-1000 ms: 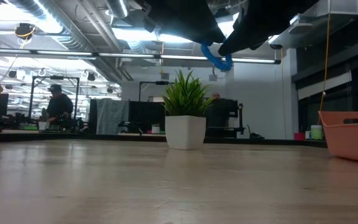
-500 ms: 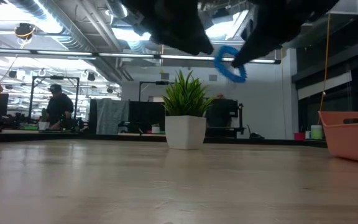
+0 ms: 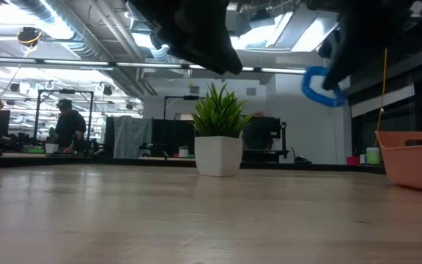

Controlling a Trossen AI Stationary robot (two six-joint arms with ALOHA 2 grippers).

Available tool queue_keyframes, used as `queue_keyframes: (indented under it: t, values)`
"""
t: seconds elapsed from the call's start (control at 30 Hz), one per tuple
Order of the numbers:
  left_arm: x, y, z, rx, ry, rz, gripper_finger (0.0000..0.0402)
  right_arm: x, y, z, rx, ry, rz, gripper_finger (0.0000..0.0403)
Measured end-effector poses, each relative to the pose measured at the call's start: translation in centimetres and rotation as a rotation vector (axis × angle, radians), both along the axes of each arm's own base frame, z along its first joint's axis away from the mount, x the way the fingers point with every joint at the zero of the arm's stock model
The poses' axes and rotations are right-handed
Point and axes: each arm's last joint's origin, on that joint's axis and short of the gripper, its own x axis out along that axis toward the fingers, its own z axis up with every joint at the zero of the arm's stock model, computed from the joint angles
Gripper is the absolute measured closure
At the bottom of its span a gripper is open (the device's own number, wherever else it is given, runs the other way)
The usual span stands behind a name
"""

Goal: Sort spring keychains
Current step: Put the blue spring keychain into the orange bin

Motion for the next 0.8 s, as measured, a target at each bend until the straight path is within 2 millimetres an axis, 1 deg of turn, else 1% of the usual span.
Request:
queue_keyframes:
  t: [0.07,0.3,0.4,0.53,0.8]
  values:
    - [0.0,0.0,0.0,0.002,0.002,-0.001,0.021,-0.4,0.2,0.0,0.037,0.033,0.02,0.0384]
    - [0.0,0.0,0.0,0.017,0.016,-0.007,0.0214,-1.6,0.4,0.9,0.278,0.12,0.064,0.0385]
    - [-0.1,0.0,-0.1,0.025,0.023,-0.011,0.0214,-2.4,0.4,1.1,0.373,0.196,0.081,0.0384]
    - [-0.1,0.1,-0.1,0.033,0.032,-0.017,0.0213,-3.7,-0.1,1.1,0.493,0.353,0.05,0.0385]
    - [-0.1,0.1,-0.1,0.069,0.056,-0.037,0.0217,-5.7,-1.0,0.7,0.555,0.629,-0.071,0.0383]
